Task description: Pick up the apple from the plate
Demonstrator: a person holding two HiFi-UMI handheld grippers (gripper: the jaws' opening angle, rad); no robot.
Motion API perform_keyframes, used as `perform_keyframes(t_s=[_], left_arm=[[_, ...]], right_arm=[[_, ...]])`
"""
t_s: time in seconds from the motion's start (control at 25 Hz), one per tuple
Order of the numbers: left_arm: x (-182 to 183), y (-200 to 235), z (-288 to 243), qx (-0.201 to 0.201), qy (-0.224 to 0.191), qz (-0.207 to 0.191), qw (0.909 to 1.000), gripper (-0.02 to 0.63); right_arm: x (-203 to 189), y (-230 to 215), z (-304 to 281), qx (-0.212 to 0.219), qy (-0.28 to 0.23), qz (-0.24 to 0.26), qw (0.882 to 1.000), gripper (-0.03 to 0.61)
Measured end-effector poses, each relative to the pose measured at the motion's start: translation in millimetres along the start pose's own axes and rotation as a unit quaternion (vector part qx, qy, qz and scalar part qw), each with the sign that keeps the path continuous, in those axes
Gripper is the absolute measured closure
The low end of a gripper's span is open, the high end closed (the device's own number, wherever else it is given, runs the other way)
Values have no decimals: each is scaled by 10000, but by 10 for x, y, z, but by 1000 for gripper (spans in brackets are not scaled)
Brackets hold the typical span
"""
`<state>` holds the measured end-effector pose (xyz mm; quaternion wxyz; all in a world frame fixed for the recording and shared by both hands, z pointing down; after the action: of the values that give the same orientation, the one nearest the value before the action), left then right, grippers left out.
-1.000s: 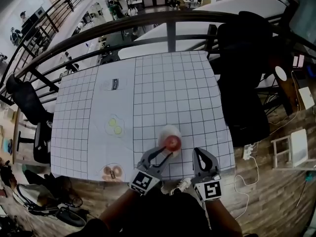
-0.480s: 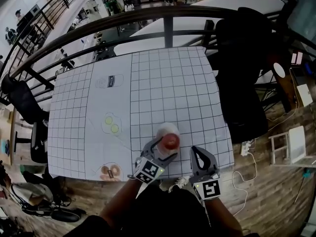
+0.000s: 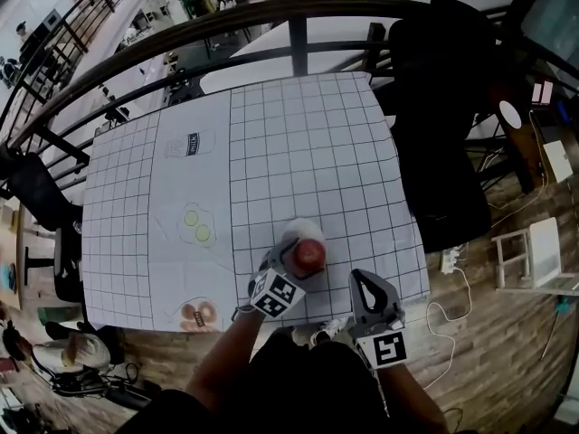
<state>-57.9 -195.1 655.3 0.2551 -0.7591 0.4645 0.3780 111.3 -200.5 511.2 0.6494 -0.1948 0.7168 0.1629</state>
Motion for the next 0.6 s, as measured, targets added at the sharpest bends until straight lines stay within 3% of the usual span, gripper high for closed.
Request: perform_keyframes(t_s=[0.6], left_arm=[[-17, 14, -61, -81, 76, -89, 9999, 216]], right_arm=[[-2, -45, 64, -147, -24, -15, 9999, 555]])
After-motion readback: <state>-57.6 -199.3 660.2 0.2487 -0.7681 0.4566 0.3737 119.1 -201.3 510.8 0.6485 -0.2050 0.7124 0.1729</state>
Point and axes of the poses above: the fingertips, and each gripper's own axes: z backward along the fingers, y to its left, x out of its top, the point moved 8 cm from there along z, backward along the fingers, and after that the axes turned 4 degrees about x, right-handed, at the moved point
